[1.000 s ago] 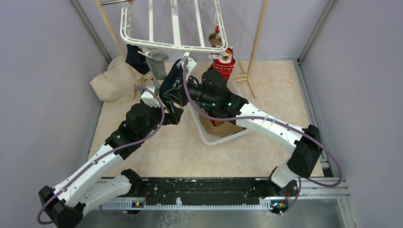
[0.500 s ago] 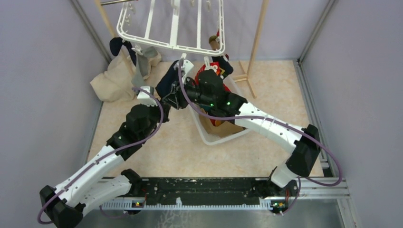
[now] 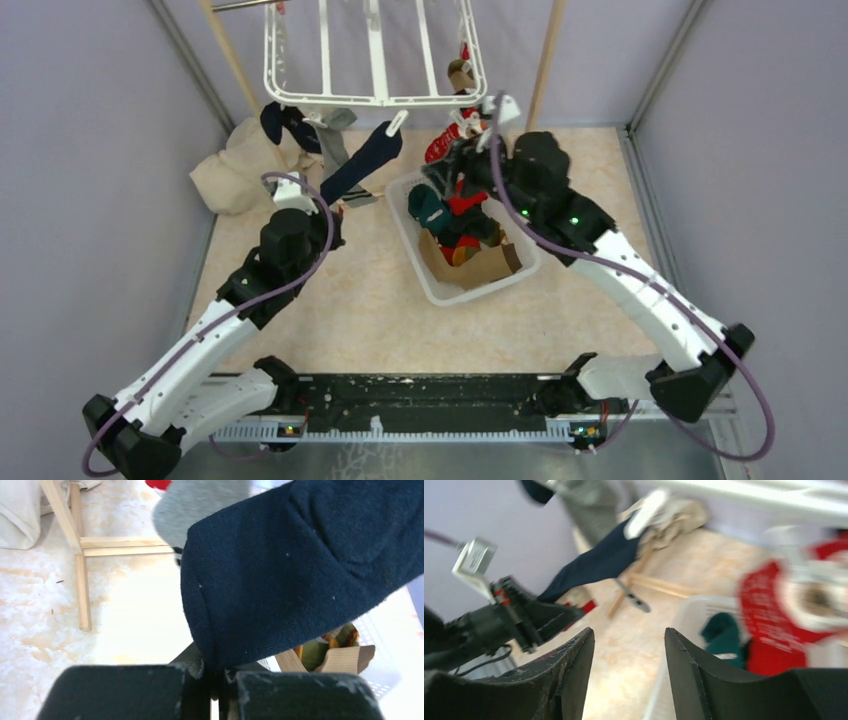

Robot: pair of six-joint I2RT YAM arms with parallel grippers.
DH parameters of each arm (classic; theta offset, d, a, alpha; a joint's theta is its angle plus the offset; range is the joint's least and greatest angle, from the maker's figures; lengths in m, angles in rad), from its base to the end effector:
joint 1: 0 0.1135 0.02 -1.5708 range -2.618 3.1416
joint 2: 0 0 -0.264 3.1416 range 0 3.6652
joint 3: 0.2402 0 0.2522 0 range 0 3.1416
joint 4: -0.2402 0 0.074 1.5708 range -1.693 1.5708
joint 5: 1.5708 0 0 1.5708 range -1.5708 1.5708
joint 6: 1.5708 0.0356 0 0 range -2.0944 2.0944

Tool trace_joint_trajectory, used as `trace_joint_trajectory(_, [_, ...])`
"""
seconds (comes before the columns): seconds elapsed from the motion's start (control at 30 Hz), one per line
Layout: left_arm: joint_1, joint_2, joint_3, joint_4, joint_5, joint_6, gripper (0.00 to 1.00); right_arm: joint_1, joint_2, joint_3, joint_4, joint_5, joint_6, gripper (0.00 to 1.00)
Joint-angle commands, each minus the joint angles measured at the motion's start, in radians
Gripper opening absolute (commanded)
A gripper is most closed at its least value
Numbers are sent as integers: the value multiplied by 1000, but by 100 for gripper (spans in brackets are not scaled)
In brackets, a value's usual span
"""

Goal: Remove the socks clipped to the hanger
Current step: Adjust the hanger on the clothesline.

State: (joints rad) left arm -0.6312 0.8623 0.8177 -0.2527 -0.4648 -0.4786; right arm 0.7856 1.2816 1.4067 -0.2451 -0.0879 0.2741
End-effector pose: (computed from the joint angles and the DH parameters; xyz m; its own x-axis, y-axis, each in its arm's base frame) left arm 0.1683 -0.1032 0.3320 -0.2935 -0.2954 -0.9092 0.0522 0.9447 -0.3238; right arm 0.2021 0.2066 0.4435 -0.2889 0.0924 -0.9529 -0.7146 0.6415 0.2789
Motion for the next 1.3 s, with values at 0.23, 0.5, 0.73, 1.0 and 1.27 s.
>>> trace_joint_trajectory(0.23, [172,45,91,-59,121,25,0,-400,-184,-158,66,11,65,60])
trace_joint_trajectory(0.5, [250,51,149,-95,196,53,0,-583,-19,-306,376,-239,120,61])
trace_joint_trajectory(0.73, [270,70,161,-97,225,68,0,-594,173,-314,748,-532,276,60])
trace_joint_trajectory(1.0, [282,87,156,-92,245,74,0,-594,317,-310,1025,-600,430,60])
trace_joint_trajectory(1.27, [288,92,157,-91,252,78,0,-594,359,-299,1015,-588,383,51])
